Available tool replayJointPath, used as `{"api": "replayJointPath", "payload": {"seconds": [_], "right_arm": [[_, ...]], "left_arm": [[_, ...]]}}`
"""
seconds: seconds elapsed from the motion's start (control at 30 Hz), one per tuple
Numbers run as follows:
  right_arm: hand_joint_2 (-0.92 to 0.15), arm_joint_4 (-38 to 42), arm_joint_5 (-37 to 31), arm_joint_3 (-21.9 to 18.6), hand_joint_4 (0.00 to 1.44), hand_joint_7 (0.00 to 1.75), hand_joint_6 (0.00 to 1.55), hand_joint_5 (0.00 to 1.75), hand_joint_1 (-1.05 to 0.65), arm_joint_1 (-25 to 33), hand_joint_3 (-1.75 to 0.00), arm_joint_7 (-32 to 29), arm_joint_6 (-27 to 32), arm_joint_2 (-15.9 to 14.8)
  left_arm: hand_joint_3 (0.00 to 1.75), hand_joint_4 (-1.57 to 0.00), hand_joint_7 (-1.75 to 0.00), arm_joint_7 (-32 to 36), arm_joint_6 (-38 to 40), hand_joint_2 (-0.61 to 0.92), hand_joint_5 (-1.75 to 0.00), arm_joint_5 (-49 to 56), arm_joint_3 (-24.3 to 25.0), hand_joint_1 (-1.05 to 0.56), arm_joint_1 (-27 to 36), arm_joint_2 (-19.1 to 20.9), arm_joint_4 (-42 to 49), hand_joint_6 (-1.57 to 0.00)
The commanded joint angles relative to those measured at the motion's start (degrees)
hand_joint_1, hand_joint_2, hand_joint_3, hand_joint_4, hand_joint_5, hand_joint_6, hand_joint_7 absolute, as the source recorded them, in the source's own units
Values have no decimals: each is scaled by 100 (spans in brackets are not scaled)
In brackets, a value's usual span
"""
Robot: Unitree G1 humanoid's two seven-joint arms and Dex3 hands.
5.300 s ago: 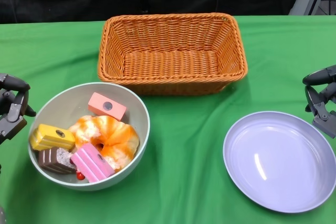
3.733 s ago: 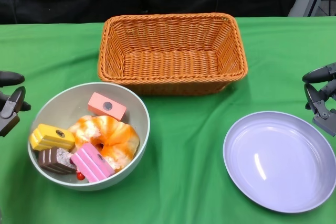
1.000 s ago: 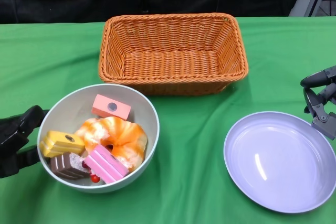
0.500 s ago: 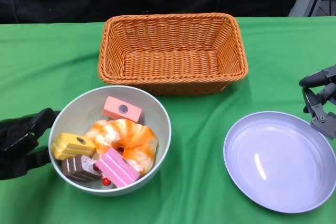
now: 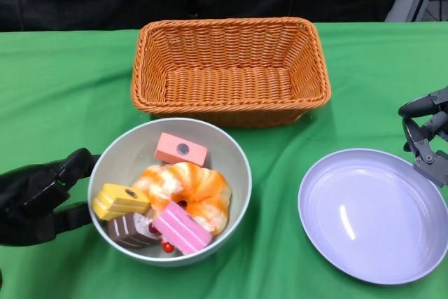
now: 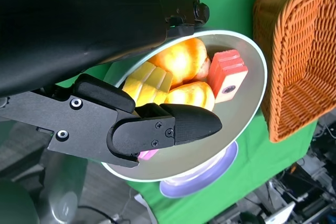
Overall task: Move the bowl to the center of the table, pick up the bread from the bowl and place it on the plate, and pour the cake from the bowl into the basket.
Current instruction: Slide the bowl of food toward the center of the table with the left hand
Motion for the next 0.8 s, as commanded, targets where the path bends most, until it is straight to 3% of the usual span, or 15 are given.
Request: {"api": "replayJointPath", "payload": {"seconds": [0.03, 0.8], "right_arm": [[-72, -12, 34, -38, 71, 126, 66, 159, -15, -50, -60, -55, -2, -4], [-74, 72, -134, 24, 74, 125, 68, 156, -14, -90, -55, -165, 6, -14]], "left_arm": [[48, 0, 0, 123, 168, 92, 0, -98, -49, -71, 15, -66, -269, 0], [48, 0, 0, 418, 488, 92, 0, -100, -512, -69, -17, -391, -867, 0]]}}
